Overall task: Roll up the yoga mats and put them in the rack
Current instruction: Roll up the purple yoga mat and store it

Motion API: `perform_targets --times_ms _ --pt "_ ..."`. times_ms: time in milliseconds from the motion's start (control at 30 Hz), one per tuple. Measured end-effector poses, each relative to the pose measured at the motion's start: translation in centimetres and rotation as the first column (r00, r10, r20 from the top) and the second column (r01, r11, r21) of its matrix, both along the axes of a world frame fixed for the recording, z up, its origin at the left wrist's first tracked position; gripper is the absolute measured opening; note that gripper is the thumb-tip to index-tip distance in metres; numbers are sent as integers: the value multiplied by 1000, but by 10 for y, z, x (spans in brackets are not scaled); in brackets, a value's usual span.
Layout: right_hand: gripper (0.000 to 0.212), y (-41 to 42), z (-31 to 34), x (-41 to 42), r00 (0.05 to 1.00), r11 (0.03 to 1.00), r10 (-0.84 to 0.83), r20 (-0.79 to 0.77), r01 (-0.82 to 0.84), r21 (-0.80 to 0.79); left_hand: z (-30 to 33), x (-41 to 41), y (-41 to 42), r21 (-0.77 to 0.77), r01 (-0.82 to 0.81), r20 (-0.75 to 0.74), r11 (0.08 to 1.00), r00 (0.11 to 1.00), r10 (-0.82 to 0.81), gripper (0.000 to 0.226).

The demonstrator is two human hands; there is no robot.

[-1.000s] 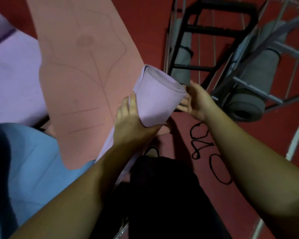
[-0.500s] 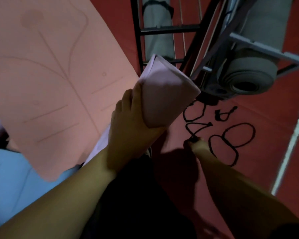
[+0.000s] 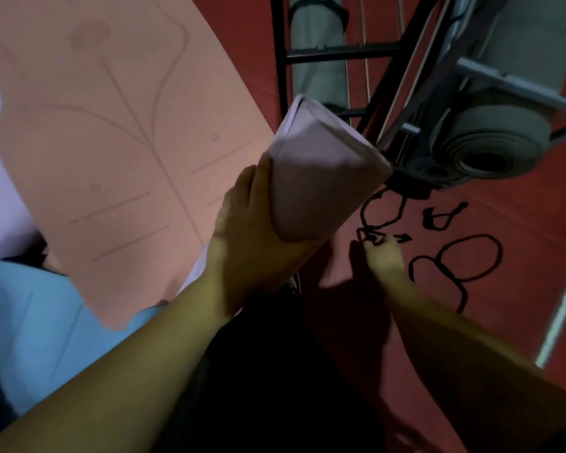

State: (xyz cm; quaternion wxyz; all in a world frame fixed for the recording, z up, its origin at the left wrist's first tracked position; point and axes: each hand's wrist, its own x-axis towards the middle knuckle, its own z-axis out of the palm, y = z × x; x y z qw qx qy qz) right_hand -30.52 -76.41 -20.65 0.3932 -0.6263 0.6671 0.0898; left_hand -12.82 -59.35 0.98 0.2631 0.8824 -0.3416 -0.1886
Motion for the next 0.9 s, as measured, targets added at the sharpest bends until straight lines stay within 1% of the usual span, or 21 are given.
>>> perform_targets --times_ms 67,133,200,233,300,333,367,400,467,533,600,667,700,767,833,900 --pt "13 2 29 16 990 999 1 142 4 -36 12 0 9 -43 -25 -61 999 998 23 128" --pt "12 4 66 38 955 995 79 287 -60 -75 27 1 22 -123 -77 -124 989 990 62 124" --pt "11 12 115 59 865 992 122 486 -96 -78 41 0 43 -200 -107 -140 974 987 79 116" --pt "9 16 139 67 815 990 141 563 -116 -80 46 -1 51 -216 -120 -149 969 985 89 112" --pt "3 22 194 84 730 980 199 653 -159 -121 57 -1 70 -247 -169 -166 954 977 131 104" --pt "5 27 220 92 690 974 223 689 -180 -136 62 -2 83 -262 -189 -166 946 975 149 101" --pt "8 37 252 101 647 968 248 721 -201 -152 72 -4 101 -279 -207 -160 938 973 167 103" --pt "12 46 279 109 614 962 263 744 -220 -158 75 -5 116 -284 -220 -163 933 970 180 109" --pt "14 69 327 124 555 944 305 774 -283 -169 83 -9 150 -286 -252 -180 925 962 207 120" --pt "15 94 364 138 501 921 288 816 -378 -92 89 -15 173 -253 -279 -199 927 952 232 130" --pt "18 124 393 150 447 872 275 851 -488 -26 97 -24 194 -243 -302 -203 922 945 256 140" --pt "18 162 418 155 424 805 349 836 -593 -35 107 -33 224 -272 -330 -222 904 936 275 140" --pt "17 175 424 155 428 780 409 806 -622 -66 107 -36 233 -268 -342 -246 901 928 280 138" --pt "16 202 434 154 406 710 573 712 -679 -185 116 -43 256 -274 -379 -286 884 910 301 136" --pt "22 239 446 149 337 605 713 614 -738 -298 131 -53 283 -323 -444 -344 836 878 333 132" --pt "24 271 455 146 290 544 789 542 -741 -394 146 -60 299 -395 -498 -367 772 856 364 122"
